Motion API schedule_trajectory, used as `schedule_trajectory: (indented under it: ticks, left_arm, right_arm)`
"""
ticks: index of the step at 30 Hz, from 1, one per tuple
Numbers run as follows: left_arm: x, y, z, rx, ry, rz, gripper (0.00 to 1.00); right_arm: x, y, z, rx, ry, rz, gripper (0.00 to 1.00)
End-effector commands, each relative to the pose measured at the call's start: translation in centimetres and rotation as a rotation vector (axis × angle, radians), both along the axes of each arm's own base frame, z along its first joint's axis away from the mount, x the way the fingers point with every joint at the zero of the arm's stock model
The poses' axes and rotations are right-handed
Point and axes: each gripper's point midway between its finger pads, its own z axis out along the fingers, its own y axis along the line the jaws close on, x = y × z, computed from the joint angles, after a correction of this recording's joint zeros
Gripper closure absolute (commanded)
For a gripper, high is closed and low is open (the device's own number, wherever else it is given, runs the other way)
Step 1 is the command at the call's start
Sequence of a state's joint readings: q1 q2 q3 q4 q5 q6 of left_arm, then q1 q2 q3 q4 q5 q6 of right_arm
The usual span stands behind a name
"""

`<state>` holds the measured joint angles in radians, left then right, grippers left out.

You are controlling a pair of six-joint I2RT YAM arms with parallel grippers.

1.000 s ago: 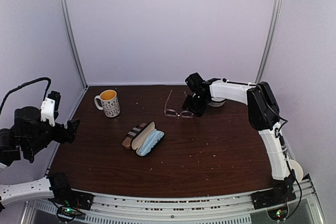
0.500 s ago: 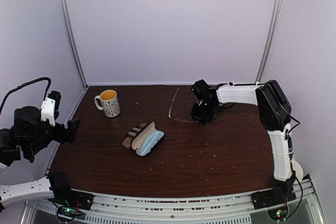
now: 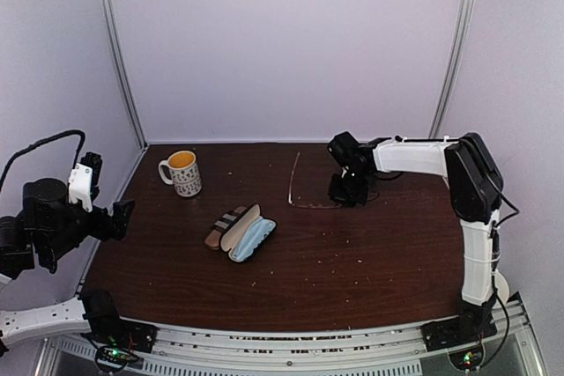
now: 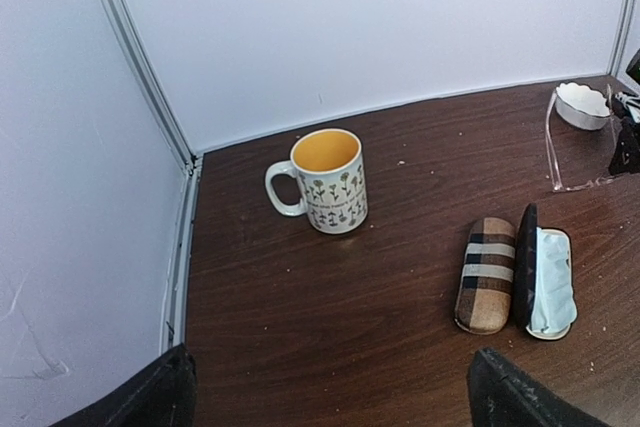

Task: Organize the sunglasses
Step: Pick up the sunglasses from the center of the board, then fold the left temple of the sunglasses on the sunglasses.

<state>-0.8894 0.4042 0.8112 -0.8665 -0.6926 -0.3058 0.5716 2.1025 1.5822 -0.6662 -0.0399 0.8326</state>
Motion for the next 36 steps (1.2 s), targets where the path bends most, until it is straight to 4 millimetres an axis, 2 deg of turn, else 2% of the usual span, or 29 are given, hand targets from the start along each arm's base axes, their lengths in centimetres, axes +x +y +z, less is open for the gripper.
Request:
schedule_trajectory:
  ticks: [1,8,14,19,21,25,28,31,36]
  left_arm:
    - [0.2,-0.7,0.4,-0.02,-0.021,-0.028,0.02]
    - [0.0,-1.7,0.4,-0.027,-0.015,-0.086,0.02]
    - [-0.5,-5.5,1.1,-0.049,0.031,-0.269,0.02]
    - [-0.1,-10.9,1.8,-0.159,0.073,-0.435,0.03]
    - [0.7,-12.9,1.9,-0.199,0.091,-0.461,0.04]
    - [3.0,-15.2,1.0,-0.251,0.148,-0.404,0.09]
    - [4.2,-17.6,0.7,-0.294,0.197,-0.407,0.16]
    - [5.0,-19.8,0.2,-0.326,0.232,-0.403,0.2]
    - [4.7,-24.5,-0.2,-0.269,0.254,-0.436,0.21]
  right_arm:
    - [-0.7,-1.1,4.2,-0.021,-0.087,0.033,0.91]
    - [-2.9,-2.0,7.1,-0.024,-0.134,0.11,0.91]
    - [-5.9,-1.9,9.6,0.015,-0.204,0.191,0.91]
    - [-8.9,-1.9,10.6,0.037,-0.258,0.262,0.91]
    - [-10.0,-2.1,11.0,0.047,-0.275,0.287,0.91]
    - [-11.9,-2.4,11.7,0.074,-0.318,0.319,0.9]
    - [-12.9,-2.6,12.0,0.1,-0.334,0.324,0.9]
    - [-13.6,-2.5,12.1,0.122,-0.34,0.328,0.9]
    - [-14.3,-1.9,12.4,0.143,-0.344,0.329,0.88]
